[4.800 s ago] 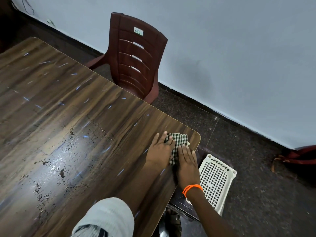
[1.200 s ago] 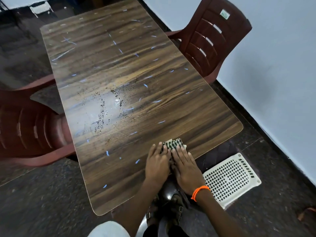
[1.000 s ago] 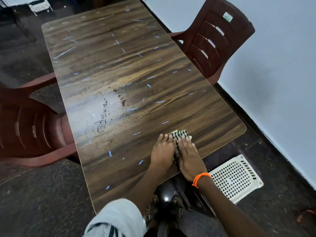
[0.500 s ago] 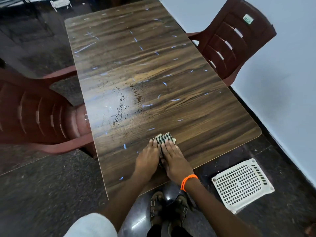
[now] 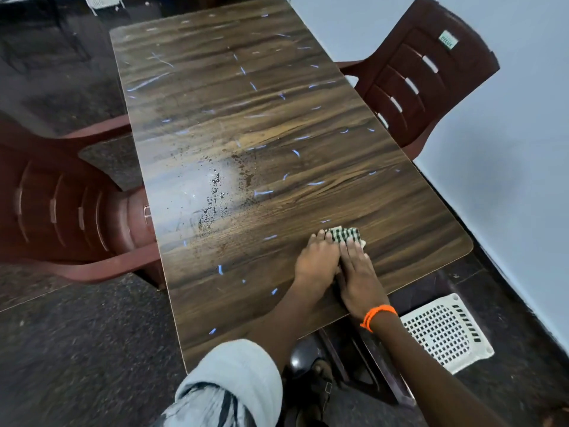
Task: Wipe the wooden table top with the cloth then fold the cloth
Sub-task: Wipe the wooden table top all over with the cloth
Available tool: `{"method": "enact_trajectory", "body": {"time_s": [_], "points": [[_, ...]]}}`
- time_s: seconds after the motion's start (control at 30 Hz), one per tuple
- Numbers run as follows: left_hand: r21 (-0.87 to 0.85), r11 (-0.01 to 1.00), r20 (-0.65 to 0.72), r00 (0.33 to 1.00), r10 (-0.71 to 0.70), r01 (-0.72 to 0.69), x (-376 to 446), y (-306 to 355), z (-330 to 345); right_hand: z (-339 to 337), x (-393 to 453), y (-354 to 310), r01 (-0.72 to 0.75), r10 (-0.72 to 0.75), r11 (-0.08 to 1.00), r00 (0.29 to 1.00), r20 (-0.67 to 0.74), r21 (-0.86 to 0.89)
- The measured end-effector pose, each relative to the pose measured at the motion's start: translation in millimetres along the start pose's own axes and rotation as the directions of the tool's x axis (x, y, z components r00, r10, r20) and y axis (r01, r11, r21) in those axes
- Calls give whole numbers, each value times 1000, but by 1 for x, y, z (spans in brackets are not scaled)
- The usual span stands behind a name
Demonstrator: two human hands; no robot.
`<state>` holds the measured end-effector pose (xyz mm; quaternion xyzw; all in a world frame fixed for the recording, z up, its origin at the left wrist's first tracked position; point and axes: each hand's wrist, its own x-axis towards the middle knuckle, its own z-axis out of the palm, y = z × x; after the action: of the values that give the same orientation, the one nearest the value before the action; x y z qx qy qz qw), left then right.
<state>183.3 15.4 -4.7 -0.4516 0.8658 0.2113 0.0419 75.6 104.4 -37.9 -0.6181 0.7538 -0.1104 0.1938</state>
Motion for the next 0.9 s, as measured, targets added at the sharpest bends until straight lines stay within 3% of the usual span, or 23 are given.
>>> {"method": "enact_trajectory", "body": {"time_s": [0.23,0.37,0.57,0.7,0.9], "points": [[-36,988,-73,986,-153,151,11,-51,-33,10,50,-42,81,-76,995,993,95,-50],[-116,963,-70,965,-253,244,-31,-86,-32,31,35,-76,173,-166,983,979,121,-56],[-93,940,-29,943,-331,327,-100,-119,-10,61,-10,-116,265,-254,963,953,164,-44],[-119,911,57,919,-390,394,-149,-118,10,73,-54,-122,325,-311,944,932,186,-52],[-67,938,41,940,-339,341,-183,-81,36,69,-103,-97,324,-312,945,937,157,-54]]}}
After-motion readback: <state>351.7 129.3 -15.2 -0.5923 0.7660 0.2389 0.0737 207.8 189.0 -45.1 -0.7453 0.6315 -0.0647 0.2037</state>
